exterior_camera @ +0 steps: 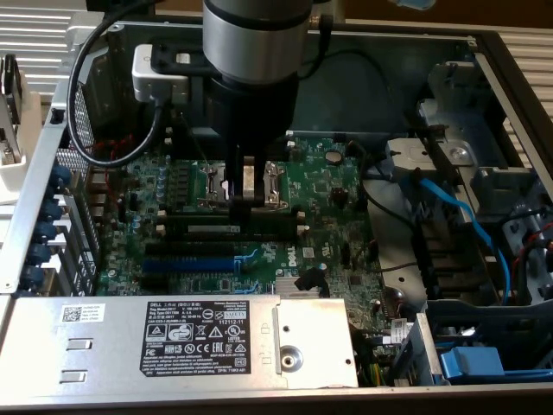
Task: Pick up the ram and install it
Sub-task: 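Press down the ram until it locks into place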
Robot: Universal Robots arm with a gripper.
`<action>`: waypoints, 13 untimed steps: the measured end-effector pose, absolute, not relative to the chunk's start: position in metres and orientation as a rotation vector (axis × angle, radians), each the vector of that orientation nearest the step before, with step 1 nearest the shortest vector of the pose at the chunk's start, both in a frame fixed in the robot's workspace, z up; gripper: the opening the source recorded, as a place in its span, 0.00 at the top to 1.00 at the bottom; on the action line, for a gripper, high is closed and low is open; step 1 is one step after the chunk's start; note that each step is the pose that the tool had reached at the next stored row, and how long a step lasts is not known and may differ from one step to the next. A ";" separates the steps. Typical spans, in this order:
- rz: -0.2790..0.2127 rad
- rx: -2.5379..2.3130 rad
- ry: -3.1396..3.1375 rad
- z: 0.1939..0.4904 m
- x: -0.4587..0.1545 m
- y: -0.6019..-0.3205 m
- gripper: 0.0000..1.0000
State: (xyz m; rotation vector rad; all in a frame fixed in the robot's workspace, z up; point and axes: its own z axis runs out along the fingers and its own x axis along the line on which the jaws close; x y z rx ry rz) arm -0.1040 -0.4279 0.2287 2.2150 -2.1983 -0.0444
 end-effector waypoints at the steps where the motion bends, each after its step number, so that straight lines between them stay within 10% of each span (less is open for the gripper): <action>1: -0.046 2.215 -2.199 0.229 -0.104 -0.428 0.90; 13: -0.083 2.212 -2.195 0.238 -0.105 -0.432 0.90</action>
